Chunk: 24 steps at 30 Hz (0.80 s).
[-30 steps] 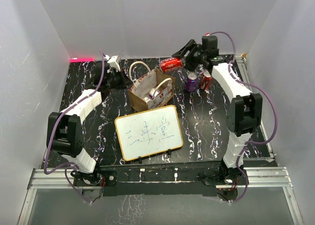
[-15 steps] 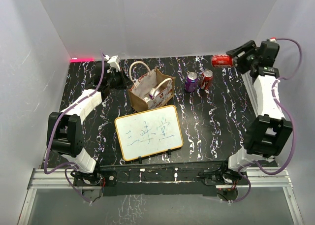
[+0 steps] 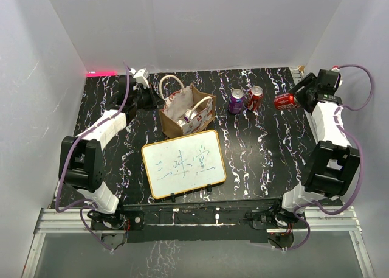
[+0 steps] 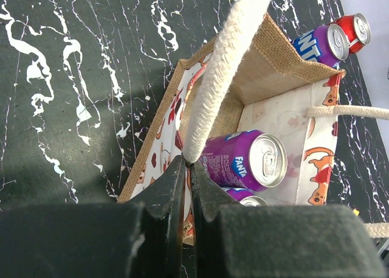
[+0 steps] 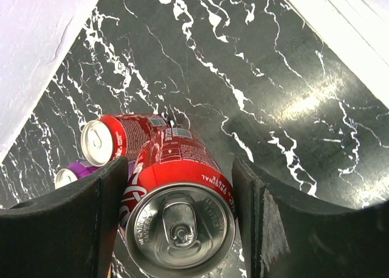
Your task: Take the beverage out of the canvas bag
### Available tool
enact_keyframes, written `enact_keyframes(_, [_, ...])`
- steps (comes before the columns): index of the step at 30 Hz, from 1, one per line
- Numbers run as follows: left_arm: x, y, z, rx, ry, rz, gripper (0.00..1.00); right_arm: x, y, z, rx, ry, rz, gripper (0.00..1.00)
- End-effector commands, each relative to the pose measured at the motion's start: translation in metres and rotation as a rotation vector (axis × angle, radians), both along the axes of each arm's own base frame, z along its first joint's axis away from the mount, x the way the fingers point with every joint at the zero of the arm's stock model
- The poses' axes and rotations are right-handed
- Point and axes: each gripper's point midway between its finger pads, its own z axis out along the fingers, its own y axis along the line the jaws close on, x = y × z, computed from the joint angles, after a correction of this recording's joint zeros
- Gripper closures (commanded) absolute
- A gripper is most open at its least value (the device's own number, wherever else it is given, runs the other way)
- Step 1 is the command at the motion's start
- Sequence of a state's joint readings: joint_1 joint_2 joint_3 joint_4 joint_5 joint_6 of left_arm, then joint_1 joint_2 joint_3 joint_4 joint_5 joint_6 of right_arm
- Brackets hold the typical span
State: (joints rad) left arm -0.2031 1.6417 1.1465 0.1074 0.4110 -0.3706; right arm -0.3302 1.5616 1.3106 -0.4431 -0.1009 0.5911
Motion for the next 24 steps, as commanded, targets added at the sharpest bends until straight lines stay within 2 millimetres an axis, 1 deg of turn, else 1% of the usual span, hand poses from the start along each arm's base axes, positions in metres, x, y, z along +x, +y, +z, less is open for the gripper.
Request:
enact_keyframes(1, [-0.011,-0.005,-0.02,0.009,0.08,-0.03,1.0,0.033,-0.017,0.039,-0.099,-0.196,-0.008,0.92])
enact_keyframes(9, [-0.01,-0.004,-0.02,0.015,0.08,-0.029,1.0,0.062,-0.022,0.011,-0.099,-0.176,0.028,0.92])
enact_keyframes(13, [-0.01,-0.005,-0.021,0.013,0.082,-0.03,1.0,0.07,-0.019,0.007,-0.108,-0.158,0.038,0.92])
enact_keyframes(15, [-0.01,-0.005,-0.021,0.013,0.083,-0.03,1.0,0.072,-0.019,0.009,-0.133,-0.149,0.029,0.92])
enact_keyframes(17, [-0.01,-0.005,-0.023,0.011,0.088,-0.032,1.0,0.076,-0.019,-0.006,-0.141,-0.111,0.025,0.92])
enact_keyframes(20, [-0.009,-0.005,-0.026,0.013,0.095,-0.031,1.0,0.081,-0.019,-0.011,-0.178,-0.076,0.012,0.92])
enact_keyframes(24, [-0.009,-0.005,-0.03,0.016,0.106,-0.03,1.0,0.094,-0.014,-0.012,-0.249,-0.03,0.008,0.92])
